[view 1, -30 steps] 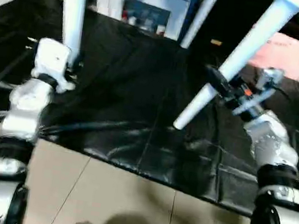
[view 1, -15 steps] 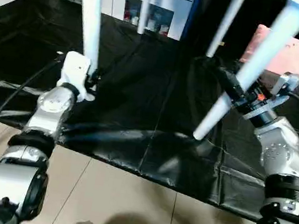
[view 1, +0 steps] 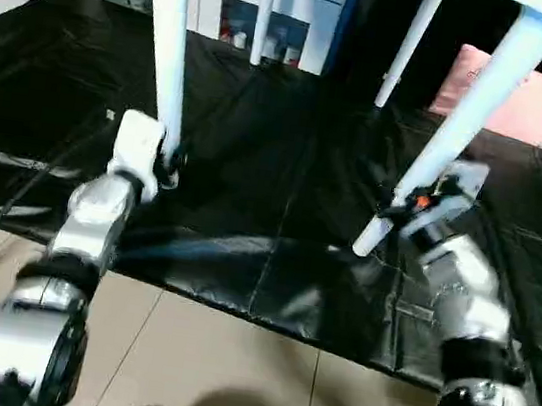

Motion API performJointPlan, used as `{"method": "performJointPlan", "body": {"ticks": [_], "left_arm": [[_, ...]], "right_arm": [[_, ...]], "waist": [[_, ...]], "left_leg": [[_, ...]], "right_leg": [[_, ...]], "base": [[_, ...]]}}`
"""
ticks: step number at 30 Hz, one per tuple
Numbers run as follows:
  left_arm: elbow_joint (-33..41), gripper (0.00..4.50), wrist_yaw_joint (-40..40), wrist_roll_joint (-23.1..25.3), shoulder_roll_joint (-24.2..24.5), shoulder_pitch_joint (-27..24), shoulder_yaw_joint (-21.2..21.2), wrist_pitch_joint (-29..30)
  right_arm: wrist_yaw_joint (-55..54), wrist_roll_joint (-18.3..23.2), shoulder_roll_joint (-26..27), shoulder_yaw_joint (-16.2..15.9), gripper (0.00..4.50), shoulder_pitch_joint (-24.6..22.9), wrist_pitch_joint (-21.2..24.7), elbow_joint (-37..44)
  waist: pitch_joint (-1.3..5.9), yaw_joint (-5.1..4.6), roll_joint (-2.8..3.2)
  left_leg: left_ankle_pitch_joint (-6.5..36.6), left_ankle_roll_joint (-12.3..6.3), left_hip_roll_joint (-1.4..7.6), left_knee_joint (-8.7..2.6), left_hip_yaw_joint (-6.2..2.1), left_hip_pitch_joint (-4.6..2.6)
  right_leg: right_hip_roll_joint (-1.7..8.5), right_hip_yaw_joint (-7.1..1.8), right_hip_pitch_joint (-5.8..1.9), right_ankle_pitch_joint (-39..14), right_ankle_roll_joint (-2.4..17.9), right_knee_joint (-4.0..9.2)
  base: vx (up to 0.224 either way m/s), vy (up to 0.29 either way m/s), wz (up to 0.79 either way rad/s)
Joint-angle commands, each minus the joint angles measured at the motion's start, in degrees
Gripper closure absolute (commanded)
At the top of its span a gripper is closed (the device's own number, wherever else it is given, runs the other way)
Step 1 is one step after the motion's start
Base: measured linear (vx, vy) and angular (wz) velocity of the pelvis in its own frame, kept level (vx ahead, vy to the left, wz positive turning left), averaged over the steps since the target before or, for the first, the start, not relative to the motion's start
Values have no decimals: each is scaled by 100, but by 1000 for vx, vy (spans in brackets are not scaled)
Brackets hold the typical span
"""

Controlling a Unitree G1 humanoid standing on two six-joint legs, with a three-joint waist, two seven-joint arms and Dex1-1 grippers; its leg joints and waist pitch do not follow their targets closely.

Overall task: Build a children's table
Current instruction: Flip table

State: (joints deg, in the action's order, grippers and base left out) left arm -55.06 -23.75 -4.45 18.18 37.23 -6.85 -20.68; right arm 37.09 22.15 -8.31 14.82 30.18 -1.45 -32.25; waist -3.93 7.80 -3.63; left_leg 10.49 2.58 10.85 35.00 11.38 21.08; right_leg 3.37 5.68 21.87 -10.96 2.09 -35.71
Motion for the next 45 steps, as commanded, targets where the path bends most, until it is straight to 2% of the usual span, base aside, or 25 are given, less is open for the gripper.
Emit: {"method": "performJointPlan", "body": {"ticks": [1, 3, 6, 10, 11, 12, 16, 20, 21, 25, 27, 32, 33, 34, 35, 36, 37, 38, 39, 40, 41, 42, 43, 44, 45], "left_arm": [[586, 181, -487, -367, -131, -338, 0, -47], [1292, 146, -525, -692, -136, -816, -125, 83], [2143, 129, -422, -876, -137, -1363, -206, 255], [2944, 95, -306, -934, -148, -1814, -196, 477], [3480, 92, -238, -908, -172, -2120, -165, 692], [3672, 85, -188, -819, -167, -2249, -124, 739], [4235, 53, 95, -653, -195, -2605, -76, 947], [4771, 53, 375, -639, -295, -2957, -58, 1360], [5037, 53, 534, -611, -409, -3275, 3, 1583], [5196, 53, 634, -487, -461, -3475, 60, 1662], [5628, 53, 833, -346, -538, -3781, 134, 1902], [6057, 53, 815, -440, -541, -4043, 161, 2023], [6145, 53, 786, -482, -519, -4121, 150, 2055], [6149, 53, 801, -479, -510, -4138, 138, 2088], [6164, 53, 822, -467, -504, -4164, 125, 2107], [6164, 53, 822, -467, -504, -4164, 125, 2107], [6227, 53, 842, -395, -484, -4218, 124, 2114], [6275, 53, 932, -215, -446, -4244, 139, 2149], [6314, 53, 994, -93, -424, -4258, 153, 2153], [6314, 53, 994, -93, -424, -4258, 153, 2153], [6338, 53, 1003, -18, -386, -4263, 181, 2183], [6363, 53, 1022, -27, -401, -4274, 178, 2212], [6377, 53, 1038, -98, -439, -4276, 149, 2257], [6387, 53, 1054, -167, -475, -4275, 119, 2293], [6402, 53, 1075, -278, -528, -4261, 65, 2303]], "right_arm": [[-75, 16, 85, 24, 0, -309, -131, 442], [-179, -90, 220, -103, 0, -704, -332, 883], [-477, -276, 372, -245, 0, -1127, -513, 1355], [-711, -472, 506, -392, 0, -1489, -589, 1799], [-944, -688, 595, -461, 0, -1722, -657, 2088], [-1130, -849, 640, -456, 0, -1808, -758, 2166], [-1853, -1176, 808, -242, 0, -2038, -1022, 2360], [-2271, -1332, 863, -81, 0, -2326, -1130, 2640], [-2247, -1279, 858, -156, 0, -2639, -780, 3029], [-2207, -1333, 825, -306, 0, -2863, -480, 3270], [-1964, -1296, 693, -846, 0, -3367, 386, 3727], [-2064, -1381, 734, -949, 0, -3695, 511, 3834], [-2078, -1385, 737, -906, 0, -3698, 473, 3822], [-2054, -1384, 724, -903, 0, -3687, 444, 3822], [-2032, -1348, 711, -905, 0, -3675, 515, 3853], [-2032, -1348, 711, -905, 0, -3675, 515, 3853], [-2003, -1290, 652, -963, 0, -3672, 636, 3954], [-1990, -1244, 626, -1007, 0, -3684, 679, 4018], [-2003, -1218, 602, -1050, 0, -3701, 736, 4085], [-2003, -1218, 602, -1050, 0, -3701, 736, 4085], [-2016, -1229, 596, -1062, 0, -3706, 741, 4103], [-1992, -1214, 599, -1087, 0, -3710, 705, 4122], [-1968, -1198, 600, -1108, 0, -3707, 684, 4131], [-1944, -1181, 601, -1121, 0, -3704, 673, 4135], [-1906, -1149, 589, -1132, 0, -3695, 715, 4135]], "waist": [[443, -32, 125], [465, -47, 128], [449, -51, 88], [402, -103, 130], [397, -109, 126], [377, -131, 183], [353, -217, 171], [303, -275, 217], [304, -285, 231], [301, -312, 218], [286, -311, 210], [278, -317, 201], [285, -319, 263], [261, -309, 198], [256, -273, 144], [221, -226, 129], [224, -163, 94], [257, -5, 44], [233, 23, 68], [256, -106, 115], [303, -147, 176], [391, -422, 348], [415, -464, 375], [406, -587, 482], [368, -657, 540]], "left_leg": [[1443, 328, 455, -517, -244, -159], [1111, 136, 415, -492, -195, -119], [969, -7, 391, -488, -181, -105], [1198, 64, 400, -528, -181, -139], [1243, 83, 404, -533, -186, -139], [1371, 168, 431, -569, -218, -117], [1716, 281, 385, -580, -207, -156], [2091, 369, 387, -604, -229, -165], [2196, 359, 374, -598, -237, -177], [2131, 214, 345, -587, -245, -143], [2015, 155, 362, -592, -263, -119], [2158, 116, 337, -579, -260, -153], [2090, 208, 352, -433, -71, -355], [2281, 288, 278, -355, -29, -400], [2353, 331, 207, -271, 44, -394], [2406, 256, 189, -216, 48, -391], [2288, 62, 156, -57, -5, -381], [1504, -201, 31, 302, -320, -17], [1403, -162, 48, 372, -429, 6], [1069, -147, 50, -24, -606, 85], [838, -255, 64, -404, -630, 158], [981, -200, 273, -554, -722, -299], [887, -143, 327, -552, -766, -305], [715, 445, 508, -673, -934, -227], [996, 726, 708, -791, -988, -211]], "right_leg": [[752, -437, -198, -942, 1012, 422], [701, -426, -199, -368, 1125, 355], [673, -426, -215, -400, 1072, 365], [635, -435, -180, -830, 929, 422], [638, -439, -182, -900, 908, 432], [653, -444, -199, -1034, 860, 438], [614, -457, -157, -1509, 710, 524], [586, -460, -132, -1882, 573, 577], [594, -460, -130, -2039, 522, 602], [584, -467, -149, -2274, 357, 644], [569, -465, -167, -2357, 256, 656], [592, -453, -110, -2804, 178, 739], [504, -646, 102, -2982, 74, 892], [500, -676, 135, -3169, 33, 869], [475, -900, 128, -3573, -85, 881], [518, -1053, 146, -3830, -99, 916], [676, -1364, 89, -4300, -99, 982], [1019, -2014, -313, -4325, 90, 1033], [1035, -2099, -280, -4325, 212, 1062], [632, -1718, -268, -3625, 486, 857], [408, -1232, -296, -2779, 624, 651], [-143, -787, 174, -1222, 567, 199], [-81, -723, 129, -622, 561, 121], [-86, -567, 49, 28, 445, -2], [-55, -441, 83, -200, 188, -73]], "base": [[0, 0, 0], [60, -7, -2], [17, -4, -1], [0, 0, 0], [0, 0, 0], [0, 0, 0], [0, 0, 0], [0, 0, 0], [0, 0, 0], [0, 0, 0], [0, 0, 0], [0, 0, 0], [0, 0, 0], [-36, 30, -26], [-20, 20, -23], [-19, 59, -50], [47, 103, -61], [51, 193, -95], [50, 153, -68], [9, 193, -64], [7, 203, -24], [7, 203, -24], [11, 197, 7], [-6, 156, 5], [-6, 156, 5]]}}
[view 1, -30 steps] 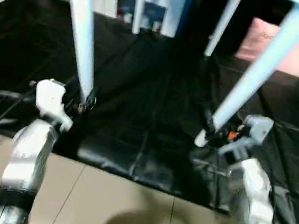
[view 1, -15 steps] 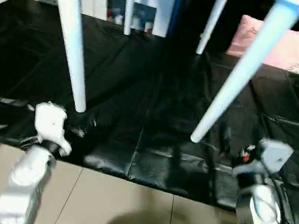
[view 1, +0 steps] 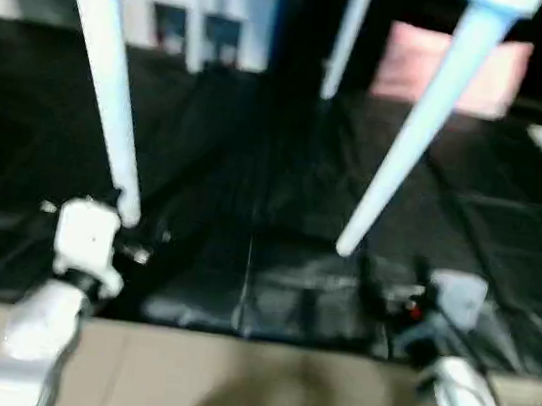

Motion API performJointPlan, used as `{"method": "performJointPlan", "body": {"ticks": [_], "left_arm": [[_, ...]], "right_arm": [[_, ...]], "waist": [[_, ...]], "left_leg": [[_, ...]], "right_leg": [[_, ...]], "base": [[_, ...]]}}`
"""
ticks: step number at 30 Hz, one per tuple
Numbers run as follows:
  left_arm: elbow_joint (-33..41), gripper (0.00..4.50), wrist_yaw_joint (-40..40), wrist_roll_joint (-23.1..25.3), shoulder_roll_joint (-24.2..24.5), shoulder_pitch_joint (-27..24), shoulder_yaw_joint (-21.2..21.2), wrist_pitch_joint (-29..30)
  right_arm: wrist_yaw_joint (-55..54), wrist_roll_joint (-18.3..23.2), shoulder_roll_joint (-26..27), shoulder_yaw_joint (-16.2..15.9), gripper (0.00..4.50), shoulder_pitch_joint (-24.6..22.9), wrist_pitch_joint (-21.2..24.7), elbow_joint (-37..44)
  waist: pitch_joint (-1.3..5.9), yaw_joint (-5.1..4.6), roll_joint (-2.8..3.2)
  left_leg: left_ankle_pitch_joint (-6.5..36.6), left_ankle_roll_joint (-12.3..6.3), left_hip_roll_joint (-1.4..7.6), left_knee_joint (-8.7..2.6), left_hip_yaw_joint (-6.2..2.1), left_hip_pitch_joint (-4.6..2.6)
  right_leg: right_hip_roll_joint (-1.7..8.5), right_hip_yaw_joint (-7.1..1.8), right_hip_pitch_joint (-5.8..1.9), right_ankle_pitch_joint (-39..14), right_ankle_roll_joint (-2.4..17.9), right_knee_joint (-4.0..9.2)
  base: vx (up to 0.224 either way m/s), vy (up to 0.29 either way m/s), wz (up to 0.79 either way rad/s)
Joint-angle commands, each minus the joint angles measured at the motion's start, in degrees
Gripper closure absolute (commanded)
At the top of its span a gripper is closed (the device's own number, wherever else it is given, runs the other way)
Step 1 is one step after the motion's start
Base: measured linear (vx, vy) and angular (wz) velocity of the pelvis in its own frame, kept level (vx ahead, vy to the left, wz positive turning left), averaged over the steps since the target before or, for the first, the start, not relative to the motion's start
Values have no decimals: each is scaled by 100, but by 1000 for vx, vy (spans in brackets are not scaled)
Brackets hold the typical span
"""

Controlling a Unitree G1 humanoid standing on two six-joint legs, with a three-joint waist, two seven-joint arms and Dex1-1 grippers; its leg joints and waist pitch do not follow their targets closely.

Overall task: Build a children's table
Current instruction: Flip table

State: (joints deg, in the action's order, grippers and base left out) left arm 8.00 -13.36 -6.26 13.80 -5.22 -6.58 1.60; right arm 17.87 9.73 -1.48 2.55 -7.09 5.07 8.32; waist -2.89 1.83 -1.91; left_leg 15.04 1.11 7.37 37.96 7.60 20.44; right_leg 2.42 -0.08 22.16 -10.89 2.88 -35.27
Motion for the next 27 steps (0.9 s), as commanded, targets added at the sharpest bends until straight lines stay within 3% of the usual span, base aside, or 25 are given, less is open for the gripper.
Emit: {"method": "performJointPlan", "body": {"ticks": [1, 2, 3, 4, 5, 6, 7, 8, 10, 12, 14, 19, 20, 27], "left_arm": [[107, 53, 54, -137, -109, -6, 12, 87], [112, 53, 66, -140, -113, -2, 4, 98], [90, 53, 104, -24, -75, 46, 27, 188], [88, 53, 102, -14, -70, 55, 29, 194], [76, 53, 95, 33, -42, 107, 44, 229], [75, 53, 94, 30, -37, 123, 45, 238], [72, 53, 93, 18, -33, 144, 41, 256], [63, 53, 88, 11, -26, 163, 39, 271], [45, 53, 73, 11, -16, 176, 41, 273], [20, 53, 52, 16, 1, 180, 55, 271], [16, 53, 48, 17, 5, 177, 61, 273], [16, 53, 48, 17, 5, 177, 61, 273], [16, 53, 48, 17, 5, 177, 61, 273], [16, 53, 48, 17, 5, 177, 61, 273]], "right_arm": [[40, 114, -110, 87, 0, 37, 112, 81], [52, 125, -122, 82, 0, 39, 143, 84], [85, 149, -202, 60, 0, 55, 339, 53], [59, 139, -202, 68, 0, 62, 359, 41], [-97, 81, -197, 122, 0, 99, 458, -28], [-150, 62, -189, 141, 0, 112, 488, -45], [-205, 45, -176, 158, 0, 126, 496, -55], [-235, 33, -165, 161, 0, 138, 472, -50], [-241, 27, -169, 141, 0, 145, 470, -38], [-270, -39, -200, 88, 0, 157, 464, -44], [-291, -83, -222, 62, 0, 162, 463, -54], [-291, -83, -222, 62, 0, 162, 463, -54], [-291, -83, -222, 62, 0, 162, 463, -54], [-291, -83, -222, 62, 0, 162, 463, -54]], "waist": [[265, -117, 361], [318, -194, 344], [339, -184, 261], [393, -152, 118], [398, -97, 86], [361, -18, 29], [325, 19, 1], [234, 16, -20], [199, 15, 18], [149, -14, 14], [159, -20, 24], [175, -23, 79], [175, -23, 79], [241, 4, 76]], "left_leg": [[652, 867, 1132, -1120, -663, -174], [339, 505, 1112, -1026, -759, -229], [-236, -15, 943, -841, -644, -211], [-567, -211, 590, -620, -373, -21], [-579, -204, 442, -562, -233, 84], [-25, -176, 374, -610, -136, 173], [385, -154, 425, -641, -124, 127], [1291, 4, 470, -772, -100, 57], [1786, 170, 518, -803, -125, -1], [2413, 418, 528, -833, -182, -47], [2496, 466, 532, -848, -201, -61], [2374, 475, 557, -913, -198, -17], [2374, 475, 557, -913, -198, -17], [1526, 256, 560, -896, -115, 36]], "right_leg": [[76, 178, 68, -340, 22, -177], [153, 221, 58, -457, -91, -200], [271, 168, 17, -255, -40, -64], [501, 26, -206, 486, 238, 210], [604, -45, -284, 849, 403, 242], [783, -123, -342, 700, 497, 359], [796, -128, -299, 239, 530, 415], [705, -77, -251, -1753, 485, 539], [687, -83, -166, -2791, 377, 606], [681, -50, -94, -3857, 67, 716], [666, -40, -85, -3839, -8, 724], [627, -59, -110, -2850, 209, 622], [627, -59, -110, -2850, 209, 622], [611, -85, -196, -1465, 496, 494]], "base": [[-25, 87, 4], [0, 0, 0], [0, 0, 0], [-54, -27, -2], [-84, -72, -1], [-84, -72, -1], [-88, -80, -2], [-76, -73, -4], [-77, -69, -3], [-87, -45, -4], [-36, -12, -2], [0, 0, 0], [0, 0, 0], [0, 0, 0]]}}
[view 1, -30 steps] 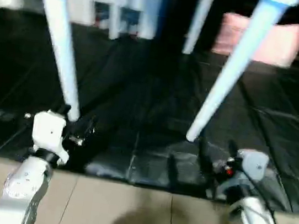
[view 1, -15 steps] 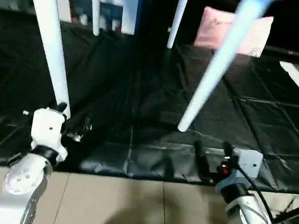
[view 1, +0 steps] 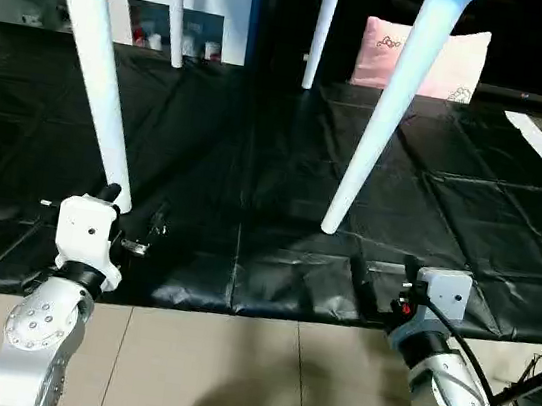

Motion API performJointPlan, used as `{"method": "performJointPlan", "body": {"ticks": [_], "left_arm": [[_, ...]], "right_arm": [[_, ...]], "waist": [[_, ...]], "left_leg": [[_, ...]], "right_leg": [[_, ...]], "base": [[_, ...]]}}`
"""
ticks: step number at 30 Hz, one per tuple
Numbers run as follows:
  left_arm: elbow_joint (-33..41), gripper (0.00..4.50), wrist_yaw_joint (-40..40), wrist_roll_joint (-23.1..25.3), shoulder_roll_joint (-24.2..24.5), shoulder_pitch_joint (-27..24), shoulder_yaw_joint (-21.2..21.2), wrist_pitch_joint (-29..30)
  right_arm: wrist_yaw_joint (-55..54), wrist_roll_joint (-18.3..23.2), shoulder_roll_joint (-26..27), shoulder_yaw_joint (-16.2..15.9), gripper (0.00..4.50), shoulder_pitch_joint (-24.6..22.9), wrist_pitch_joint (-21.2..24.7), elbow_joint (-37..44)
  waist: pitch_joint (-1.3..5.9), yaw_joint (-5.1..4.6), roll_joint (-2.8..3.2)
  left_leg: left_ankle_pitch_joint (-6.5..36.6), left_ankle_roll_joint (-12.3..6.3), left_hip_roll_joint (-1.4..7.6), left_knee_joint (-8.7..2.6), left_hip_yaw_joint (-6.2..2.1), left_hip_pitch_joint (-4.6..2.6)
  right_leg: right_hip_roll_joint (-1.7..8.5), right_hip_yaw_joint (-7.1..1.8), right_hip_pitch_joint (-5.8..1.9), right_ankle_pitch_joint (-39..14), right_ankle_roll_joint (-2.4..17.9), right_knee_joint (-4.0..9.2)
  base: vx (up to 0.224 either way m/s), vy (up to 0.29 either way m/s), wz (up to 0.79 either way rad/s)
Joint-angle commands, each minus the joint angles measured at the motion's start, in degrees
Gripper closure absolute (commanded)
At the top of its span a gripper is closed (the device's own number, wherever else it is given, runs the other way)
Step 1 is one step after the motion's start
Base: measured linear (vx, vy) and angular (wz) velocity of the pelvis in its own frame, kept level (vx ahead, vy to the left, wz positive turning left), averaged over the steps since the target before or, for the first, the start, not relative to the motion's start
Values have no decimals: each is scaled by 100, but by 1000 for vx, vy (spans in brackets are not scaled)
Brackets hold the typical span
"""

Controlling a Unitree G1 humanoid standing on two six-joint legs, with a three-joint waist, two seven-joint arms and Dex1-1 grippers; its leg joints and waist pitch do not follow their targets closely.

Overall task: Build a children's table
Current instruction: Flip table

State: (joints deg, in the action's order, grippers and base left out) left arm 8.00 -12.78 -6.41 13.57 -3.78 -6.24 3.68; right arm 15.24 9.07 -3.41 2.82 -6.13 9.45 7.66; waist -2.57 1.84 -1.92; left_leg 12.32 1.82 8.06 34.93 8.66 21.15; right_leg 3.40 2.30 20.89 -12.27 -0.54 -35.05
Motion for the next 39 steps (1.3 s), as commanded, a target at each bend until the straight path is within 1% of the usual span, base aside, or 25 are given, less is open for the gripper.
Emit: {"method": "performJointPlan", "body": {"ticks": [1, 2, 4, 5, 6, 9, 11, 13, 14, 16, 18, 23, 28, 30, 33, 37, 39], "left_arm": [[16, 53, -10, 32, 29, 34, 27, 65], [16, 53, -10, 32, 29, 34, 27, 65], [16, 53, -10, 32, 29, 34, 27, 65], [16, 53, -10, 32, 29, 34, 27, 65], [16, 53, -10, 32, 29, 34, 27, 65], [16, 53, -10, 32, 29, 34, 27, 65], [16, 53, -10, 32, 29, 34, 27, 65], [16, 53, -10, 32, 29, 34, 27, 65], [16, 53, -10, 32, 29, 34, 27, 65], [16, 53, -10, 32, 29, 34, 27, 65], [16, 53, -10, 32, 29, 34, 27, 65], [16, 53, -10, 32, 29, 34, 27, 65], [16, 53, -10, 32, 29, 34, 27, 65], [16, 53, -10, 32, 29, 34, 27, 65], [16, 53, -10, 32, 29, 34, 27, 65], [16, 53, -10, 32, 29, 34, 27, 65], [16, 53, -10, 32, 29, 34, 27, 65]], "right_arm": [[-29, -17, -29, 35, 0, 66, 26, 13], [-29, -17, -29, 35, 0, 66, 26, 13], [-29, -17, -29, 35, 0, 66, 26, 13], [-29, -17, -29, 35, 0, 66, 26, 13], [-29, -17, -29, 35, 0, 66, 26, 13], [-29, -17, -29, 35, 0, 66, 26, 13], [-29, -17, -29, 35, 0, 66, 26, 13], [-29, -17, -29, 35, 0, 66, 26, 13], [-29, -17, -29, 35, 0, 66, 26, 13], [-29, -17, -29, 35, 0, 66, 26, 13], [-29, -17, -29, 35, 0, 66, 26, 13], [-29, -17, -29, 35, 0, 66, 26, 13], [-29, -17, -29, 35, 0, 66, 26, 13], [-29, -17, -29, 35, 0, 66, 26, 13], [-29, -17, -29, 35, 0, 66, 26, 13], [-29, -17, -29, 35, 0, 66, 26, 13], [-29, -17, -29, 35, 0, 66, 26, 13]], "waist": [[216, 9, 78], [225, 11, 77], [258, 18, 85], [258, 20, 88], [265, 23, 91], [264, 21, 91], [254, 20, 96], [237, 18, 93], [217, 18, 92], [208, 22, 91], [196, 19, 87], [196, 20, 87], [213, 20, 91], [225, 19, 92], [225, 22, 92], [215, 19, 87], [211, 19, 92]], "left_leg": [[1680, 135, 489, -583, -208, -33], [1590, 110, 489, -574, -200, -33], [1111, 11, 499, -546, -184, -18], [1030, -14, 503, -542, -179, -26], [891, -61, 502, -528, -171, -26], [816, -130, 509, -522, -162, -44], [910, -126, 517, -530, -157, -54], [1118, -82, 521, -546, -150, -68], [1341, -14, 522, -560, -147, -77], [1475, 33, 520, -565, -144, -84], [1658, 118, 521, -581, -155, -88], [1705, 163, 515, -584, -161, -78], [1501, 128, 515, -577, -159, -67], [1363, 90, 517, -569, -158, -64], [1322, 52, 514, -562, -149, -65], [1413, 62, 517, -570, -148, -70], [1511, 95, 521, -578, -153, -76]], "right_leg": [[511, -321, -80, -1167, 881, 458], [512, -321, -88, -1063, 900, 450], [501, -305, -135, -387, 1009, 381], [495, -301, -135, -238, 1036, 368], [491, -296, -152, 20, 1089, 342], [487, -287, -169, 236, 1174, 321], [485, -287, -166, 139, 1194, 329], [486, -296, -154, -137, 1180, 355], [487, -306, -138, -471, 1141, 387], [493, -314, -127, -700, 1105, 410], [492, -322, -105, -1068, 999, 438], [493, -325, -94, -1204, 925, 451], [484, -319, -105, -855, 960, 421], [483, -314, -120, -621, 1000, 399], [489, -315, -126, -544, 1048, 397], [485, -315, -118, -680, 1040, 407], [487, -316, -111, -839, 1014, 419]], "base": [[0, 0, 0], [77, -17, -3], [56, -10, -3], [52, -1, -2], [52, -1, -2], [0, 0, 0], [0, 0, 0], [0, 0, 0], [0, 0, 0], [0, 0, 0], [0, 0, 0], [0, 0, 0], [0, 0, 0], [0, 0, 0], [0, 0, 0], [0, 0, 0], [0, 0, 0]]}}
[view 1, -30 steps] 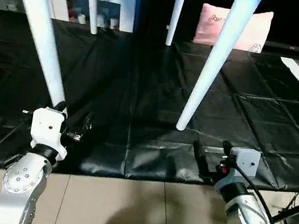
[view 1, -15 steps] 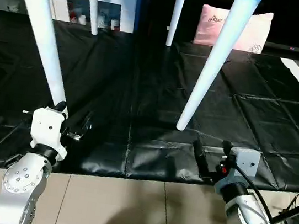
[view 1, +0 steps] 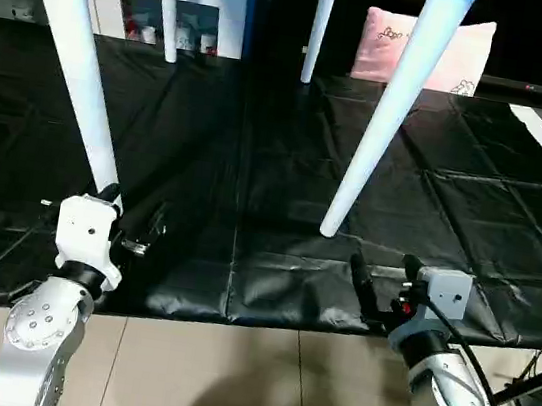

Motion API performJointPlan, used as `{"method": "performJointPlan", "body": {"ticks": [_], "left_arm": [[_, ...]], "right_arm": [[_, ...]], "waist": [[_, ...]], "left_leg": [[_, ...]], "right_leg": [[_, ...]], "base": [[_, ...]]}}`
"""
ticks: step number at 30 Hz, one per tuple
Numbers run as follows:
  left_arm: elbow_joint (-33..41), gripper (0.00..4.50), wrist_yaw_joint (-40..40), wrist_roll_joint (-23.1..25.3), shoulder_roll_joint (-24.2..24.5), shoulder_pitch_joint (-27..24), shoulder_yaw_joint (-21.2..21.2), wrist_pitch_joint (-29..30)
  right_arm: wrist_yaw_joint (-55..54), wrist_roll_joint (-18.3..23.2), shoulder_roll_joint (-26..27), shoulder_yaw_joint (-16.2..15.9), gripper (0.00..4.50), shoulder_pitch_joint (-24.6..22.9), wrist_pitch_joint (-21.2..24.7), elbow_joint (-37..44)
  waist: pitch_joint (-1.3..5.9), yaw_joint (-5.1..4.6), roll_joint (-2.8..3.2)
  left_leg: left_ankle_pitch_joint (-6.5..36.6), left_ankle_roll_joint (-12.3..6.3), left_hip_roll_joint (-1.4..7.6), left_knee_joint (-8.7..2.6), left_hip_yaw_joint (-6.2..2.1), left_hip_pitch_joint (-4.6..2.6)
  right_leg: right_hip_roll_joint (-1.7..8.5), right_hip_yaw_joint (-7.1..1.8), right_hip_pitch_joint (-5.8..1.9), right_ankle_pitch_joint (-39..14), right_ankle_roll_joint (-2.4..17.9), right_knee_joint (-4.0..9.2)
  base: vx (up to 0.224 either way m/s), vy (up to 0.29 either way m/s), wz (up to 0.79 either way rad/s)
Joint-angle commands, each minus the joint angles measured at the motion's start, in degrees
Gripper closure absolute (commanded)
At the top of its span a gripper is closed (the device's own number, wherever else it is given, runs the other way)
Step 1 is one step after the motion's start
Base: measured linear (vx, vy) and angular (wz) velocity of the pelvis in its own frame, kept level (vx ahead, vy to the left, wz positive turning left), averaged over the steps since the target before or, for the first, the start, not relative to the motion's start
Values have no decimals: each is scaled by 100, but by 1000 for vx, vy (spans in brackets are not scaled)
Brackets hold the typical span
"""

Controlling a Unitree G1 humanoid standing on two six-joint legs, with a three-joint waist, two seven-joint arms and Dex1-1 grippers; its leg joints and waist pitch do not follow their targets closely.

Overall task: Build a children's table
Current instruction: Flip table

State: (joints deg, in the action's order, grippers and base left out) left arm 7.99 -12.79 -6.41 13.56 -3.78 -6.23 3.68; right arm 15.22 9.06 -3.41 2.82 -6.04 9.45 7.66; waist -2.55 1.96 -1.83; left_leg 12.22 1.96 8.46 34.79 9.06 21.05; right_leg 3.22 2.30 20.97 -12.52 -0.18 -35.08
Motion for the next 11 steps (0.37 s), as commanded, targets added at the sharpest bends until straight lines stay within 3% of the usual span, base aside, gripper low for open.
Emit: {"method": "performJointPlan", "body": {"ticks": [1, 11], "left_arm": [[16, 53, -8, 32, 29, 34, 27, 65], [16, 53, -8, 32, 29, 34, 27, 65]], "right_arm": [[-26, -16, -29, 35, 0, 58, 26, 13], [-26, -16, -29, 35, 0, 58, 26, 13]], "waist": [[206, 7, 83], [212, 7, 85]], "left_leg": [[1540, 89, 480, -564, -192, -66], [1499, 92, 478, -564, -193, -63]], "right_leg": [[506, -318, -116, -834, 973, 426], [502, -318, -117, -734, 965, 418]], "base": [[0, 0, 0], [0, 0, 0]]}}
